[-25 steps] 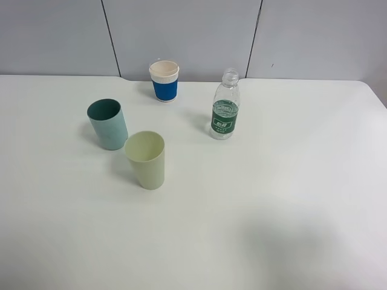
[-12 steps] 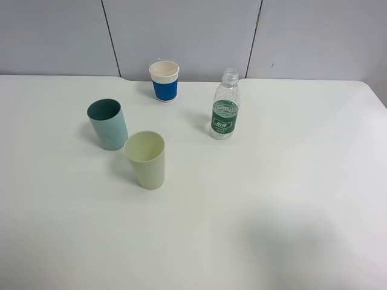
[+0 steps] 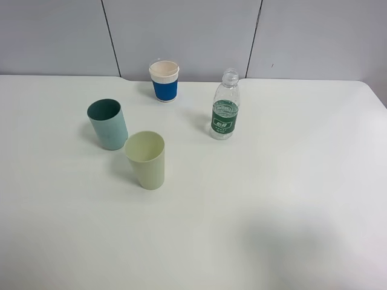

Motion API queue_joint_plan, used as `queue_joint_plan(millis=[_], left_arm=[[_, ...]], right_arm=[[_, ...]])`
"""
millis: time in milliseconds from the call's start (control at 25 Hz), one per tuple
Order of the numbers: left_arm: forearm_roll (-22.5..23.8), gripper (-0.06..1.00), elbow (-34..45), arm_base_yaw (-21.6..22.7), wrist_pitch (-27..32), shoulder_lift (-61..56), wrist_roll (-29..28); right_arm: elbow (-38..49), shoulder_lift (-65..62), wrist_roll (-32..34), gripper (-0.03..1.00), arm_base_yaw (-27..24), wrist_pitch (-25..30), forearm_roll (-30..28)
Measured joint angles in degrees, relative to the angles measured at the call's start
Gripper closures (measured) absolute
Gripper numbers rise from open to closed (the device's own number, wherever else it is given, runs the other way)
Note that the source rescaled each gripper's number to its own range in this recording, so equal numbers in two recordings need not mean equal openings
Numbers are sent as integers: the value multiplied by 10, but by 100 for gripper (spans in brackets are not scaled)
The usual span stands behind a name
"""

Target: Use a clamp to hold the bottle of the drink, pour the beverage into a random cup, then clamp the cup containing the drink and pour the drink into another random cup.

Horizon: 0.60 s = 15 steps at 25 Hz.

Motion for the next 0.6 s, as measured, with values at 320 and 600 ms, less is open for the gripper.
queue_joint_plan(millis=[320, 600], left_arm=[[-7, -5, 38, 0, 14, -38, -29], [5, -5, 52, 26, 39, -57, -60]], right_arm=[[0, 0, 0, -3, 0, 0, 0], [0, 0, 0, -3, 0, 0, 0]])
